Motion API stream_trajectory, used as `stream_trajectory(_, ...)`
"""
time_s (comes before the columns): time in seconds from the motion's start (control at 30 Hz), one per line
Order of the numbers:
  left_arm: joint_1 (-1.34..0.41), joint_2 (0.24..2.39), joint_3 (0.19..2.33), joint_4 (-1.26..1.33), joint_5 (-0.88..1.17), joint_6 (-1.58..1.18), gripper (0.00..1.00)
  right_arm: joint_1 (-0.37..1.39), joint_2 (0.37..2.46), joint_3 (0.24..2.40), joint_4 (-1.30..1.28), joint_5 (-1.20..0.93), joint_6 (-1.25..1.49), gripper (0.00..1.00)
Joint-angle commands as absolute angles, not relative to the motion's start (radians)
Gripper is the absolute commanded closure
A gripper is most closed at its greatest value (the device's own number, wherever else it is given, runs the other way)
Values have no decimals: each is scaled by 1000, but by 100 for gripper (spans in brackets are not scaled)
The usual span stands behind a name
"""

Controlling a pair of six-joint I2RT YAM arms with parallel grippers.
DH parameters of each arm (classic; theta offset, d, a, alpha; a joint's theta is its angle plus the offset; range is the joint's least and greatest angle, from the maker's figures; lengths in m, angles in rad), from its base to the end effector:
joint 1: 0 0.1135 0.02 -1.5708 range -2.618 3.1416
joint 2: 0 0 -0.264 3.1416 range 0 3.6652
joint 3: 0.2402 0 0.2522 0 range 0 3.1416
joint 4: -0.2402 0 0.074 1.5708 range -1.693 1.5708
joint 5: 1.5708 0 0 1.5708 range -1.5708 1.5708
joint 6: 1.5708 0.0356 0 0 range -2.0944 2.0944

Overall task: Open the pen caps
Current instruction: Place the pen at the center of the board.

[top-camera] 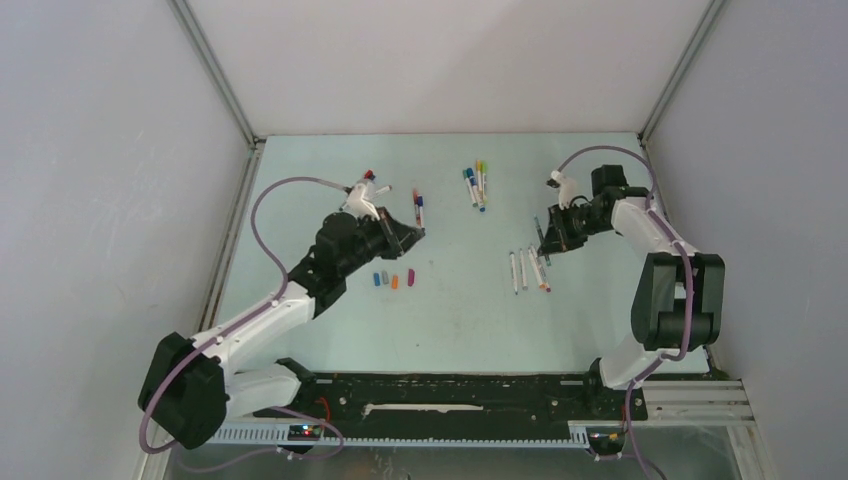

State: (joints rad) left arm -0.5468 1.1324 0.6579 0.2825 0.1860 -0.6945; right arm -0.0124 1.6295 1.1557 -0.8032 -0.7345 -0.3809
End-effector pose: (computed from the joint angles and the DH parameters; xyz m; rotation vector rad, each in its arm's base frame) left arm 0.2189 -0.1409 0.2732 0.0055 1.8853 -1.0438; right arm 0.3102 0.0200 0.2225 -0.6161 2.5057 0.8975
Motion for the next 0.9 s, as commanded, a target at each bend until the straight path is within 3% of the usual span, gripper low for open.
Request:
stream_trajectory(0.0,-609,1093,647,178,130,-604,99,-61,1678,1156,-735,-578,-285,100)
stream_trajectory(0.3,-650,1138,637,169,110,-589,99,-69,1784,1155,-742,-471,-275,94)
stream_trajectory(0.87,-676,1206,645,164,110,-577,98,-81,1865,1182,-794,-490,-278,81)
